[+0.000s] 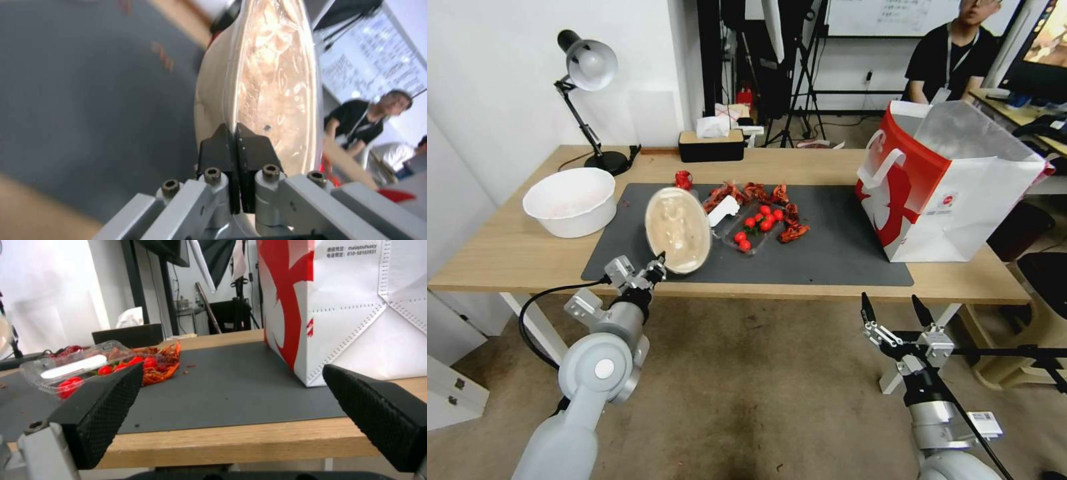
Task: Pick up the trash from the table and place it into the takeout bag.
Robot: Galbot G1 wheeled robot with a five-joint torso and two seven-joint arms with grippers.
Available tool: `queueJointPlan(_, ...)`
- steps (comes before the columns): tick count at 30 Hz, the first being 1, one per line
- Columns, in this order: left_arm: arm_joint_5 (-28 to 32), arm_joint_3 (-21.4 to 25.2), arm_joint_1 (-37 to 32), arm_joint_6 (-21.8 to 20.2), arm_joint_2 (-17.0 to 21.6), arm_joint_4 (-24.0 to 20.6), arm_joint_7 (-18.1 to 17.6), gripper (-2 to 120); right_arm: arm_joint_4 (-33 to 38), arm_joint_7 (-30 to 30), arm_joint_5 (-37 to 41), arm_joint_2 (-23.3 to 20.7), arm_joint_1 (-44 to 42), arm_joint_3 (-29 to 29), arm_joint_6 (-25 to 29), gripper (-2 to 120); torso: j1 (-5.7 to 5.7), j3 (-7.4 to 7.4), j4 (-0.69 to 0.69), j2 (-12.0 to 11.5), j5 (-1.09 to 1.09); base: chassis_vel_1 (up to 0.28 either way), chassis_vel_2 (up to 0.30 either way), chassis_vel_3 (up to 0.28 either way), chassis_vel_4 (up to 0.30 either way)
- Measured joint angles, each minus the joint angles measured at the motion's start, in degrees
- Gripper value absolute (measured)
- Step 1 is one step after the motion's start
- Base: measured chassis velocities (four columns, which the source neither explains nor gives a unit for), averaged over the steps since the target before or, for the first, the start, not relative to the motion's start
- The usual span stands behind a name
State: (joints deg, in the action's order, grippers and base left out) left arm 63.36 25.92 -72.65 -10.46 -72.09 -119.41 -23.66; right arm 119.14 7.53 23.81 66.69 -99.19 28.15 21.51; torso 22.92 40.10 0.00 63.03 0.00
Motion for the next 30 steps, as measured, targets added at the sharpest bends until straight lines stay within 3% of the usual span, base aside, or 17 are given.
queueJointPlan(2, -2.8, 0.0, 0.7, 2.7, 0.9, 0.6, 3.3, 0, 0.0, 0.0, -0.1, 0.0, 0.0, 0.0, -0.1, 100, 0.00, 0.00, 0.00, 0.0, 0.00, 0.000, 0.000, 0.000, 0.000)
queueJointPlan(3, -2.8, 0.0, 0.7, 2.7, 0.9, 0.6, 3.3, 0, 0.0, 0.0, -0.1, 0.0, 0.0, 0.0, -0.1, 100, 0.00, 0.00, 0.00, 0.0, 0.00, 0.000, 0.000, 0.000, 0.000)
queueJointPlan(7, -11.0, -0.9, 3.3, 7.5, 3.6, 2.6, 10.6, 0, 0.0, 0.0, -0.2, 0.0, -0.1, 0.0, -0.1, 100, 0.00, 0.00, 0.00, 0.0, 0.00, 0.000, 0.000, 0.000, 0.000)
queueJointPlan(14, -18.0, -3.5, 9.8, 11.2, 7.8, 5.2, 15.8, 0, 0.0, 0.0, -0.3, -0.1, 0.1, -0.4, -0.1, 100, 0.00, 0.00, 0.01, 0.0, 0.00, 0.000, 0.000, 0.000, 0.000)
queueJointPlan(24, -19.2, -10.4, 23.2, 11.7, 10.0, 9.4, 15.9, 0, 0.3, 0.0, -1.7, 0.2, -0.1, -0.5, 0.0, 100, 0.00, 0.01, 0.01, 0.0, -0.02, 0.000, 0.000, 0.000, 0.000)
queueJointPlan(30, -19.4, -13.0, 26.9, 11.6, 9.4, 10.9, 15.9, 0, 0.8, -0.1, -2.4, 0.6, -0.5, -0.4, 0.0, 100, 0.00, 0.00, -0.01, 0.0, 0.00, 0.000, 0.000, 0.000, 0.000)
